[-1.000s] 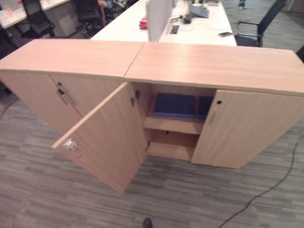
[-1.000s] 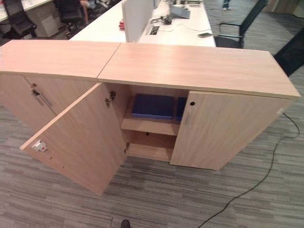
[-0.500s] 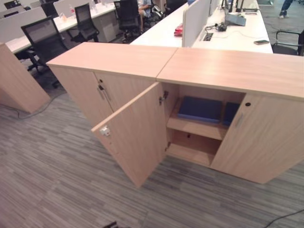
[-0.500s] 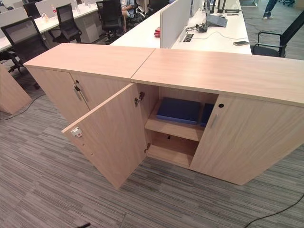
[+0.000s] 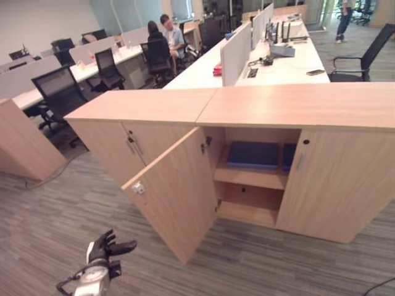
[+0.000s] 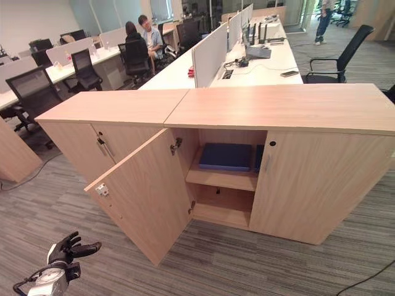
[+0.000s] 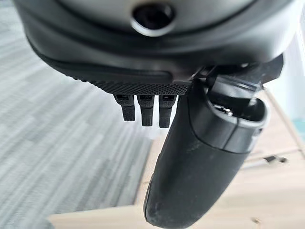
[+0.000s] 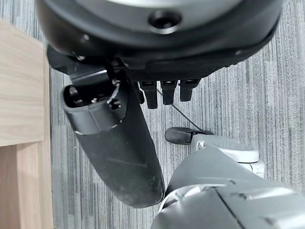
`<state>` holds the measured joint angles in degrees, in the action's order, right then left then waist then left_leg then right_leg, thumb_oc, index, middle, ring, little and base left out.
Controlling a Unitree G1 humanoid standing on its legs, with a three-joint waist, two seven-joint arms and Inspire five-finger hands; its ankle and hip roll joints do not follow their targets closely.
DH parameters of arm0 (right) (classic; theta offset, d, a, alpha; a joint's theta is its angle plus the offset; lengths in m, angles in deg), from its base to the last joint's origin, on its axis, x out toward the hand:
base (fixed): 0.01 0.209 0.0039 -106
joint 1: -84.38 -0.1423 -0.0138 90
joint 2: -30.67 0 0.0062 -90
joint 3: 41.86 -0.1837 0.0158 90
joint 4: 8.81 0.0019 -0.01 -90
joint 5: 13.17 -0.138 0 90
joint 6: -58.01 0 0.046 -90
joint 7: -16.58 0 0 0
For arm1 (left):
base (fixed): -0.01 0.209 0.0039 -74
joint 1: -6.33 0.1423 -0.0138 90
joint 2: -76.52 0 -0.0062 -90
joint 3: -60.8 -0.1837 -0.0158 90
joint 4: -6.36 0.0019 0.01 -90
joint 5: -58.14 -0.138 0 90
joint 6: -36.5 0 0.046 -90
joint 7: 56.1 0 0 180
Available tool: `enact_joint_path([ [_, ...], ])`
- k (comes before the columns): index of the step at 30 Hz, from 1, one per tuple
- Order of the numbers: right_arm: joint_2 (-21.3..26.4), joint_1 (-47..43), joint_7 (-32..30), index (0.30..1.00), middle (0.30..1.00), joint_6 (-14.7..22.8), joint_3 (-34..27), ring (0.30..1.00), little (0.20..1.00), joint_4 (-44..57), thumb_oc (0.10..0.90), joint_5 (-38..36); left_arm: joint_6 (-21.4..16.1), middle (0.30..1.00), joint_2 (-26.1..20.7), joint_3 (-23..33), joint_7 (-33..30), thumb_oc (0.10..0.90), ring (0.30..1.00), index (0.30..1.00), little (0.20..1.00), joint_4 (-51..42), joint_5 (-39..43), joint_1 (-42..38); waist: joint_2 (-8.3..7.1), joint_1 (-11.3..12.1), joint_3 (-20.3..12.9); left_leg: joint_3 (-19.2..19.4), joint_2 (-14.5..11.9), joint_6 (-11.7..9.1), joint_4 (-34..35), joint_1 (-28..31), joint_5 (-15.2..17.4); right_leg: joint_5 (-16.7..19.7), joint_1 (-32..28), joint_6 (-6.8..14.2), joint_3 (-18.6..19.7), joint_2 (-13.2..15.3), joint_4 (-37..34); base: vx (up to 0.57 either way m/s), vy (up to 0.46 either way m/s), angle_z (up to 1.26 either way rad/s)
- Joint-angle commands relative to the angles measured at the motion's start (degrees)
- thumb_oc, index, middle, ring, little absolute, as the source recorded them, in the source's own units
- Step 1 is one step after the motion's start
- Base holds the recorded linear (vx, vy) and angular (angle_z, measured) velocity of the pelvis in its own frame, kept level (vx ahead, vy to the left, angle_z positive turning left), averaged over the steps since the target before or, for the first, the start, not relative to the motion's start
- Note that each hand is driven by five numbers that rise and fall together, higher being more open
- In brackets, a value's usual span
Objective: Put the empty folder in the office cabinet
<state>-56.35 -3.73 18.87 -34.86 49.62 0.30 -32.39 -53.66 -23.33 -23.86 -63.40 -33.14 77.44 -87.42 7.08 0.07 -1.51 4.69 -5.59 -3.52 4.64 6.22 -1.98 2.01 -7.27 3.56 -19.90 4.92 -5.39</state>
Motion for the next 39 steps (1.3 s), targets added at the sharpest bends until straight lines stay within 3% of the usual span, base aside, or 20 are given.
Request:
enact_joint_path([
  [1, -1.12, -2.49, 0.02, 0.900, 0.900, 0.49, 0.88, 0.900, 0.900, -2.65, 0.800, 0.10, -3.85, 0.900, -7.22, 1.21, -2.22, 0.800, 0.900, 0.900, 0.900, -3.37, -2.67, -6.88, -3.56, 0.27, -1.44, -1.90, 1.01, -1.20, 0.36, 0.87, 5.21, -4.02, 1.64, 2.52, 2.29, 0.69, 1.54, 0.02, -0.003, -0.19],
  [14, -2.83, -1.10, 0.51, 0.900, 0.900, 0.89, 3.65, 0.900, 0.900, 1.00, 0.800, 0.48, -4.52, 0.900, -4.22, -5.84, 0.54, 0.800, 0.900, 0.900, 0.900, -19.69, -0.85, -12.61, -5.32, -1.62, -1.99, -0.46, 1.17, -0.81, 0.36, 1.37, 5.48, -3.43, 1.34, 2.86, 4.37, 0.29, 0.44, -0.01, -0.018, -0.09],
  [23, -4.49, -0.68, 0.91, 0.900, 0.900, 1.12, 4.81, 0.900, 0.900, 2.05, 0.800, 0.31, -4.62, 0.900, -1.22, -11.53, 4.12, 0.800, 0.900, 0.900, 0.900, -27.47, -2.18, -11.66, -6.20, -2.04, -2.17, 0.09, 1.11, -0.68, 0.36, 1.28, 5.46, -3.21, 1.36, 2.89, 4.87, 0.18, 0.39, 0.00, -0.003, 0.00],
  [28, -4.97, -0.31, 0.95, 0.900, 0.900, 1.50, 4.67, 0.900, 0.900, 3.49, 0.800, -0.09, -4.57, 0.900, -0.63, -12.00, 5.65, 0.800, 0.900, 0.900, 0.900, -34.42, -3.82, -8.43, -6.57, -1.89, -2.01, 0.12, 1.14, -0.63, 0.36, 1.22, 5.52, -3.12, 1.40, 2.89, 4.98, 0.16, 0.39, -0.01, 0.002, -0.02],
  [29, -4.97, -0.32, 1.52, 0.900, 0.900, 1.55, 4.28, 0.900, 0.900, 4.13, 0.800, -0.91, -4.21, 0.900, -0.63, -14.52, 12.36, 0.800, 0.900, 0.900, 0.900, -43.96, 3.02, -3.27, -6.71, -1.49, -1.51, -0.02, 1.20, -0.45, 0.36, 0.93, 5.41, -2.85, 1.61, 2.91, 4.91, 0.16, 0.39, -0.03, 0.012, -0.03],
  [33, -5.55, 0.08, 3.10, 0.900, 0.900, 1.58, 4.85, 0.900, 0.900, 3.83, 0.800, -0.97, -1.39, 0.900, -6.02, -21.01, 23.56, 0.800, 0.900, 0.900, 0.900, -56.63, 17.88, 2.76, -6.83, -0.85, -1.42, -0.01, 1.31, -0.25, 0.36, 0.69, 5.47, -2.50, 1.84, 3.03, 4.75, 0.22, 0.40, -0.01, 0.005, -0.02],
  [35, -5.73, 0.04, 3.52, 0.900, 0.900, 1.57, 5.36, 0.900, 0.900, 3.61, 0.800, -1.15, -0.61, 0.900, -7.99, -23.14, 25.71, 0.800, 0.900, 0.900, 0.900, -59.03, 20.78, 2.50, -6.85, -0.79, -1.41, -0.01, 1.33, -0.20, 0.36, 0.64, 5.48, -2.45, 1.86, 3.06, 4.72, 0.22, 0.42, 0.00, 0.000, 0.04],
  [37, -6.11, 0.22, 4.93, 0.900, 0.900, 1.82, 7.45, 0.900, 0.900, 3.49, 0.800, -0.56, 1.50, 0.900, -13.30, -29.11, 30.64, 0.800, 0.900, 0.900, 0.900, -64.81, 28.03, 1.66, -6.97, -0.80, -1.44, 0.09, 1.31, -0.11, 0.36, 0.70, 5.55, -2.42, 1.92, 3.18, 4.94, 0.23, 0.45, 0.00, 0.000, 0.00],
  [39, -6.32, 0.21, 5.02, 0.900, 0.900, 2.01, 8.55, 0.900, 0.900, 3.59, 0.800, -0.57, 3.06, 0.900, -13.98, -33.14, 31.74, 0.800, 0.900, 0.900, 0.900, -65.27, 33.07, 0.32, -7.06, -0.90, -1.26, 0.01, 1.36, -0.02, 0.36, 0.62, 5.50, -2.43, 2.02, 3.18, 5.07, 0.20, 0.57, 0.00, -0.002, -0.05],
])
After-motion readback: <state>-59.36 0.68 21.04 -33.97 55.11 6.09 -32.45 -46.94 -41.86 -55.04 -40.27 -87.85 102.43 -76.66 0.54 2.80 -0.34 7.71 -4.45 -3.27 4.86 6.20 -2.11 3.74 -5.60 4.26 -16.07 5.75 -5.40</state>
